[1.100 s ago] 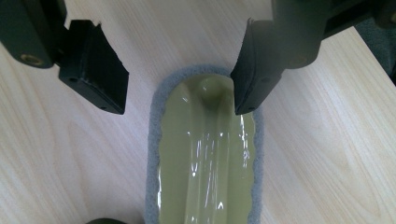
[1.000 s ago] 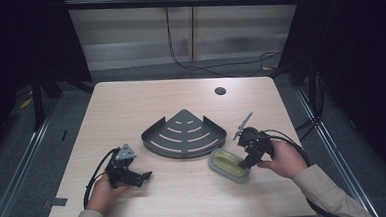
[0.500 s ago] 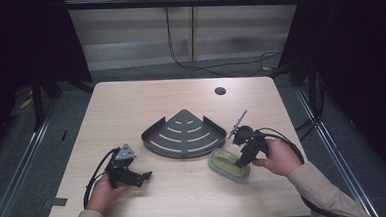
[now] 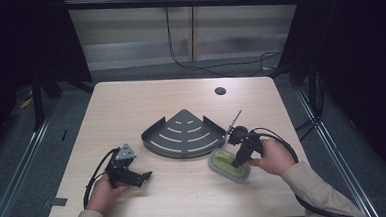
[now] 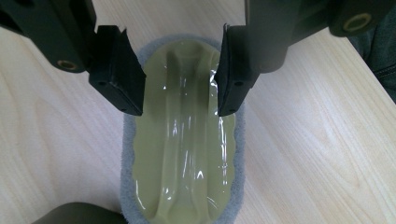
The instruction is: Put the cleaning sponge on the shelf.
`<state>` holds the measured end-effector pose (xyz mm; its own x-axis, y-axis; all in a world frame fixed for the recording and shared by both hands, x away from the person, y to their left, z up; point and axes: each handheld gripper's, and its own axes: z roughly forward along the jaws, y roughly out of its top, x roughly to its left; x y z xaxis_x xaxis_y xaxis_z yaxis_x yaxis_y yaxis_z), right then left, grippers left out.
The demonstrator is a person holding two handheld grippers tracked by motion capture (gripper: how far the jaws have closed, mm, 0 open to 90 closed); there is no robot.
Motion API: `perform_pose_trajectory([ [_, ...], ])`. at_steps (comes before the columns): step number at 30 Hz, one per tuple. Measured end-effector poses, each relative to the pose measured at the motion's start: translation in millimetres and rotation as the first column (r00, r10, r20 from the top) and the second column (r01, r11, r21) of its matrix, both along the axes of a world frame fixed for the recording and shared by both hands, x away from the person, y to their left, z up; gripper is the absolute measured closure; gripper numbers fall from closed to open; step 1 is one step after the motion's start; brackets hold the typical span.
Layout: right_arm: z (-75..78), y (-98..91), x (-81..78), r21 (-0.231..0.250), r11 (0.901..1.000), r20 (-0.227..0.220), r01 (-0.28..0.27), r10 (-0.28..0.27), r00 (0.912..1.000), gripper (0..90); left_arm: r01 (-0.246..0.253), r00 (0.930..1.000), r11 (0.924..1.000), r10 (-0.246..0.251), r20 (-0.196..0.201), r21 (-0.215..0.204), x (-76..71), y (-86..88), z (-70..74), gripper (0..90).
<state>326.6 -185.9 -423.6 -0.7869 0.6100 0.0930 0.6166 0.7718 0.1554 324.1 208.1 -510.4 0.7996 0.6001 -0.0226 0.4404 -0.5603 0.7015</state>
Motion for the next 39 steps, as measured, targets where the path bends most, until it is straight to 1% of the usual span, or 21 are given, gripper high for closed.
perform_pose_trajectory([
  [3, -2.8, 3.1, 1.0, -0.007, 1.0, -0.015, 0.005, -0.005, 0.9999, 54.5, 0.0, 1.0, 1.0, 0.0, 0.0, 0.0, 0.0, 0.0, 0.0, 0.9],
  [4, -4.1, 3.9, 1.3, 0.002, 0.9999, -0.023, 0.011, -0.011, 0.9997, 54.9, 0.0, 1.0, 1.0, 0.0, 0.0, 0.0, 0.0, 0.0, 0.0, 0.9],
  [7, -6.5, 5.2, 3.5, -0.007, 0.9999, -0.036, 0.014, -0.014, 0.9993, 57.2, 0.0, 1.0, 1.0, 0.0, 0.0, 0.0, 0.0, 0.0, 0.0, 0.9],
  [11, -6.7, 7.1, 5.6, -0.012, 0.9998, -0.042, 0.015, -0.015, 0.999, 61.2, 0.004, 1.0, 1.0, -0.004, 0.001, 0.006, 0.1, 0.0, 0.2, 0.5],
  [12, -7.3, 7.7, 5.8, -0.006, 0.9998, -0.041, 0.019, -0.019, 0.999, 61.7, 0.003, 1.0, 1.0, -0.003, 0.001, 0.006, 0.1, 0.0, 0.2, 0.4],
  [13, -7.2, 8.1, 6.4, -0.007, 0.9999, -0.045, 0.013, -0.013, 0.9989, 62.2, 0.003, 1.0, 1.0, -0.003, 0.001, 0.006, 0.1, 0.0, 0.3, 0.4],
  [15, -7.0, 10.3, 6.4, -0.013, 0.9997, -0.049, 0.019, -0.02, 0.9986, 63.8, 0.003, 1.0, 1.0, -0.003, 0.001, 0.007, 0.1, 0.0, 0.3, 0.4],
  [17, -7.2, 12.3, 6.3, -0.014, 0.9999, -0.051, 0.01, -0.011, 0.9986, 66.2, 0.003, 1.0, 1.0, -0.003, 0.001, 0.007, 0.1, 0.0, 0.3, 0.4],
  [18, -6.9, 13.3, 6.1, -0.021, 0.9997, -0.054, 0.009, -0.01, 0.9985, 66.7, 0.003, 1.0, 1.0, -0.003, 0.001, 0.007, 0.1, 0.0, 0.3, 0.4],
  [19, -7.3, 13.4, 6.5, -0.026, 0.9997, -0.048, -0.001, 0.0, 0.9988, 67.7, 0.004, 1.0, 1.0, -0.004, 0.001, 0.006, 0.1, 0.0, 0.2, 0.4],
  [22, -6.7, 13.5, 6.4, -0.022, 0.9998, -0.047, 0.001, -0.002, 0.9989, 69.8, 0.004, 1.0, 1.0, -0.004, 0.001, 0.007, 0.1, 0.0, 0.3, 0.2],
  [25, -5.3, 12.6, 6.2, -0.019, 0.9998, -0.053, 0.006, -0.007, 0.9986, 70.1, 0.004, 1.0, 1.0, -0.004, 0.001, 0.007, 0.1, 0.0, 0.3, 0.2],
  [27, -3.8, 11.6, 5.9, -0.021, 0.9998, -0.05, 0.007, -0.008, 0.9987, 70.1, 0.004, 1.0, 1.0, -0.004, 0.001, 0.007, 0.1, 0.0, 0.2, 0.2],
  [33, 1.9, 10.8, 4.5, -0.008, 0.9999, -0.04, 0.01, -0.011, 0.9991, 70.4, 0.004, 1.0, 1.0, -0.004, 0.001, 0.007, 0.1, 0.0, 0.3, 0.2],
  [39, 6.5, 10.9, 3.5, -0.017, 0.9999, -0.039, -0.002, 0.001, 0.9993, 70.8, 0.004, 1.0, 1.0, -0.004, 0.001, 0.007, 0.1, 0.0, 0.3, 0.2],
])
